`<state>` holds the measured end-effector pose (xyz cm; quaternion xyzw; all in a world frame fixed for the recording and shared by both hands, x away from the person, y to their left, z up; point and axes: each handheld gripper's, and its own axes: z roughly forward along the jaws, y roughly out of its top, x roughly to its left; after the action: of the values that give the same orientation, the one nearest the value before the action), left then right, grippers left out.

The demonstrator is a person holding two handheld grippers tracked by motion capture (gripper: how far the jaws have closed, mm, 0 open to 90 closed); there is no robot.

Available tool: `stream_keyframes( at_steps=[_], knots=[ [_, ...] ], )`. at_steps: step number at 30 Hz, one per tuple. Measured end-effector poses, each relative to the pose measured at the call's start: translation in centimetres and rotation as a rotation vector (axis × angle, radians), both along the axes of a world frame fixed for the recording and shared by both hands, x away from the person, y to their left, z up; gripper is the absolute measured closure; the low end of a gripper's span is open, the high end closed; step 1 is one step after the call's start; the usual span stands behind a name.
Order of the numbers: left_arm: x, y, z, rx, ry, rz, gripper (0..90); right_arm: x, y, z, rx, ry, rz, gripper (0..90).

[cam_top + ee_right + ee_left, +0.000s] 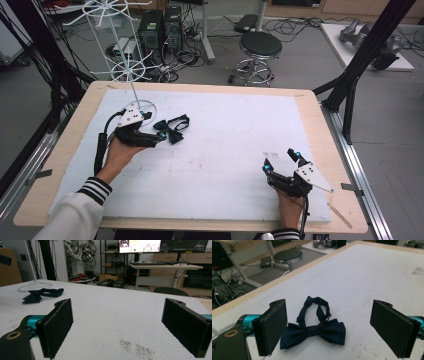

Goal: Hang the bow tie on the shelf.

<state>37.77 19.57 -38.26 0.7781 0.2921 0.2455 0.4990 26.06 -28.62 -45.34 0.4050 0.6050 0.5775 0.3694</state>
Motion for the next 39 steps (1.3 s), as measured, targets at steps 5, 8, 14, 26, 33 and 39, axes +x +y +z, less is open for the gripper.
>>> stream_keyframes(
  at_steps=[5, 8, 14, 26, 33, 39],
  knots=[
    [0.7, -0.6, 0.0, 0.028, 0.021, 0.002, 14.7, 0.0, 0.0, 0.0, 0.005, 0.003, 0.002, 9.3],
    [1.5, -1.3, -0.1, 0.059, 0.043, 0.0, 15.0, 0.0, 0.0, 0.0, 0.006, 0.007, 0.003, 9.3],
    [2.3, -2.2, -0.1, 0.092, 0.066, 0.008, 15.8, 0.0, 0.0, 0.0, 0.009, 0.008, 0.003, 9.3],
    [3.9, -3.9, -0.5, 0.181, 0.132, 0.01, 18.4, 0.0, 0.0, 0.0, 0.013, 0.009, 0.0, 9.3],
    [5.2, -4.9, -0.8, 0.234, 0.169, 0.006, 21.1, 0.0, -0.1, 0.0, 0.012, 0.006, 0.001, 9.3],
    [5.7, -5.4, -1.0, 0.269, 0.192, 0.001, 22.8, -0.1, 0.0, 0.0, 0.016, 0.011, 0.001, 9.3]
  ],
)
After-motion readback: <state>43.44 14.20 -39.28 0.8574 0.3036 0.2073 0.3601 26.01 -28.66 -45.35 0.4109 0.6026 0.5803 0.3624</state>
